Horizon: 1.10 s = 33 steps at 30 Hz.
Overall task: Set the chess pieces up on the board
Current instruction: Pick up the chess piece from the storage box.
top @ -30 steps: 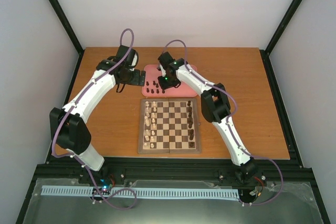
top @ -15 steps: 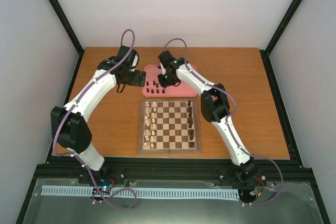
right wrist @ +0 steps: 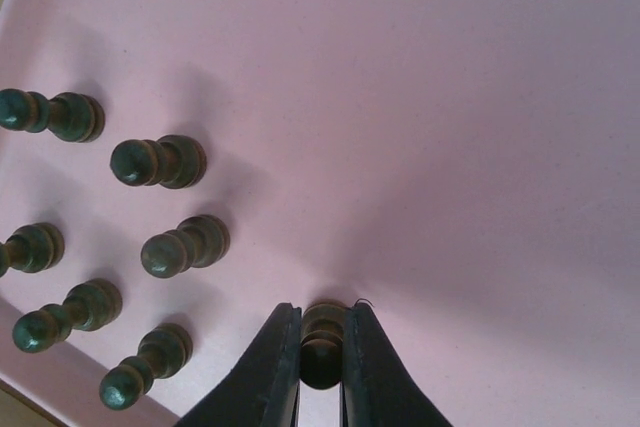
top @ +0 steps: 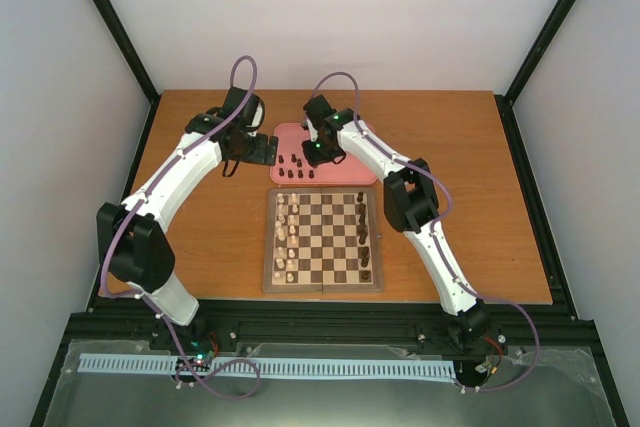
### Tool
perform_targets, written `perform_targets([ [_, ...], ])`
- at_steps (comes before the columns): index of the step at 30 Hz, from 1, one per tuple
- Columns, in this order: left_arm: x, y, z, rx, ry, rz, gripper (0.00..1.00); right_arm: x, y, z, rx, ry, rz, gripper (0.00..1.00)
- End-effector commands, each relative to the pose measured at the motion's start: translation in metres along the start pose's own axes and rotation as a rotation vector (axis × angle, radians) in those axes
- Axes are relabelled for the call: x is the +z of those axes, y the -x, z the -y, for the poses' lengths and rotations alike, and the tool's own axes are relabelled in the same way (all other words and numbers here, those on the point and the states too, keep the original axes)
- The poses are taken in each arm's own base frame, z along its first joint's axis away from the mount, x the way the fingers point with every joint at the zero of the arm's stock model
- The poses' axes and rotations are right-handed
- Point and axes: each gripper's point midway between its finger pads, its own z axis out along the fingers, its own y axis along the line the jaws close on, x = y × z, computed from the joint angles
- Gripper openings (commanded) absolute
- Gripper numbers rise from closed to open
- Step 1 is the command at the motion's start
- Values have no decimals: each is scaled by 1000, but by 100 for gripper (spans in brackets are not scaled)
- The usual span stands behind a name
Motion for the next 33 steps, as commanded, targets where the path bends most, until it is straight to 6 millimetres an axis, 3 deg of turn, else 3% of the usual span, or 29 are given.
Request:
perform_targets([
  [1, -8, 4, 4, -5, -13, 21, 100, -31, 25, 5, -16, -45, 89, 3],
  [5, -11, 6, 4, -6, -16, 31, 100, -80, 48, 1, -22, -67, 193, 3],
  [9, -13, 7, 3, -7, -16, 39, 100, -117, 48, -1, -28, -82, 226, 3],
  [12, -13, 7, 5, -7, -22, 38, 100, -130, 25, 0, -32, -79, 171, 3],
  [15, -14, 8, 4, -6, -21, 41, 100, -134, -19, 5, -19, -81, 90, 3],
  [17, -13, 8, 4, -6, -18, 42, 100, -149, -42, 6, -16, -74, 87, 3],
  [20, -13, 8, 4, -5, -16, 44, 100, -145, -80, 5, -26, -42, 21, 3],
  [23, -11, 8, 4, -3, -16, 41, 100, -140, -100, 3, -50, -6, -13, 3],
  [33, -11, 10, 4, -1, -13, 43, 100, -117, -117, 4, -69, 15, -64, 3],
])
